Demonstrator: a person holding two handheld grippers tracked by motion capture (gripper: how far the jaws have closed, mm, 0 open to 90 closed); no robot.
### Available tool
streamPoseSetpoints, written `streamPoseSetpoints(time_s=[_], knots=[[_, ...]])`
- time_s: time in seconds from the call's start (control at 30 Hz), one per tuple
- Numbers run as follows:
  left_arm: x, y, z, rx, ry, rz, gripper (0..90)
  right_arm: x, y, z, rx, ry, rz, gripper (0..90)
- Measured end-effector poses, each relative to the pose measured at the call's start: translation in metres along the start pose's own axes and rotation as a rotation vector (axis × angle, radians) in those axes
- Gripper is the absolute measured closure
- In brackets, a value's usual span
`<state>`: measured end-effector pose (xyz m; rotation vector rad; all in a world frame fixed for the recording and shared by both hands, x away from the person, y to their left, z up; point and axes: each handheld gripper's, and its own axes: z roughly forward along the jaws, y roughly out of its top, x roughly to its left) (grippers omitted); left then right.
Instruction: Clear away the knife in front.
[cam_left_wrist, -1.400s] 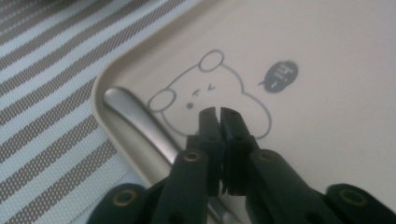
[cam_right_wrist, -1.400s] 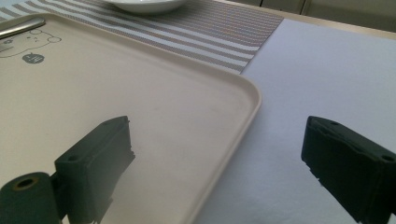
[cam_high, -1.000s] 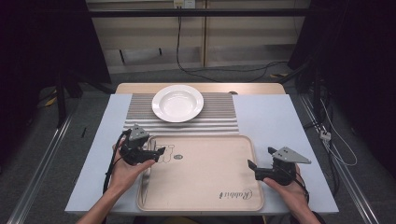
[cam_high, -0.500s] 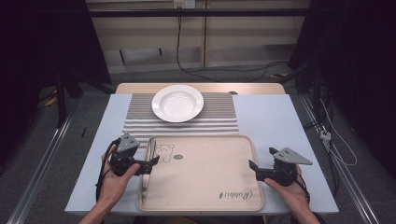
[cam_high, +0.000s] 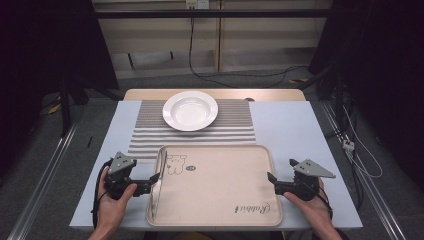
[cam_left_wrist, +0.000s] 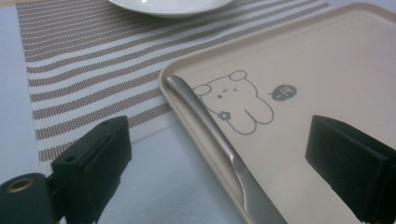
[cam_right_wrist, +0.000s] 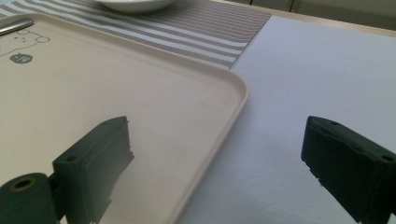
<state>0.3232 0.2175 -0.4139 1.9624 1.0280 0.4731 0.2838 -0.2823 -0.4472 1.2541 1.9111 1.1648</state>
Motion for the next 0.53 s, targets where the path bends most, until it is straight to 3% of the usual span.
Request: streamPoseSetpoints(time_s=[0.3,0.43,0.53], knots=[[0.01,-0.01,0.0,-0.006,0.031,-0.028,5.8,0.001,0.0,-0.002,-0.004,-0.002,-0.005,8.2],[0.01,-0.011,0.002,-0.021,0.047,-0.035,5.8,0.001,0.0,-0.002,-0.006,-0.006,-0.006,8.2],[0.007,-0.011,0.004,-0.004,0.05,-0.029,5.9,0.001,0.0,-0.002,-0.007,-0.007,-0.005,8.2]])
